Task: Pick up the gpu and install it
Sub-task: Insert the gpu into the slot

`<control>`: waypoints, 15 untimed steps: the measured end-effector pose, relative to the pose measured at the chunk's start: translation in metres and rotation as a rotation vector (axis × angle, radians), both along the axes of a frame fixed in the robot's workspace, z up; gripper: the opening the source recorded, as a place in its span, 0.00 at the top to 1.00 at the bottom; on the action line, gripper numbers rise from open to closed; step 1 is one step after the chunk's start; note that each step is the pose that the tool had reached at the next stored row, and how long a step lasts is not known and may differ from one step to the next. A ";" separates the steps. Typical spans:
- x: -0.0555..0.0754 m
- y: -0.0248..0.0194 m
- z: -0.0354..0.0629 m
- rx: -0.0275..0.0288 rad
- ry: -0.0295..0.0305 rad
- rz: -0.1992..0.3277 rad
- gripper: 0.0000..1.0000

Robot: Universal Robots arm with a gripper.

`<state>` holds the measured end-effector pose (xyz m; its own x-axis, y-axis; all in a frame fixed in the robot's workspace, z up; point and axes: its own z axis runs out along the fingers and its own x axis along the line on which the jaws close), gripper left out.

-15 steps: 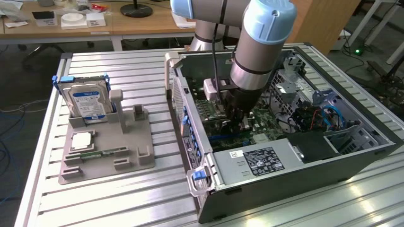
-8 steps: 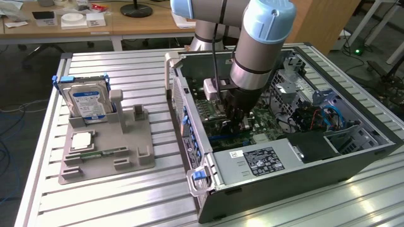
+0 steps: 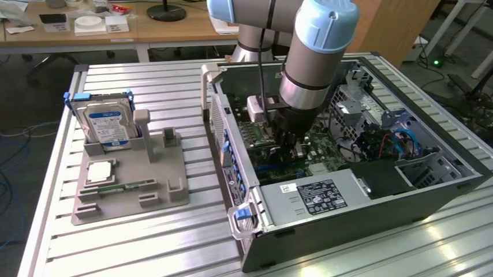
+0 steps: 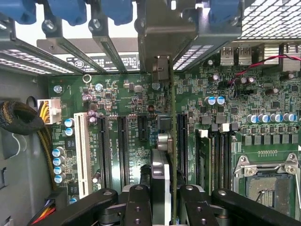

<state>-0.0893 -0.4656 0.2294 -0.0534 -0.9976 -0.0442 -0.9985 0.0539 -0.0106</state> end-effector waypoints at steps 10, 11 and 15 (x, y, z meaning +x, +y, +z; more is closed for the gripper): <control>0.000 0.0000 -0.0001 0.0000 0.0001 0.000 0.72; 0.000 0.0000 -0.0001 0.0001 0.0001 0.000 0.72; 0.000 0.0008 -0.0001 -0.0008 0.0000 0.000 0.72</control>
<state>-0.0897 -0.4648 0.2293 -0.0532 -0.9976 -0.0434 -0.9985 0.0537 -0.0106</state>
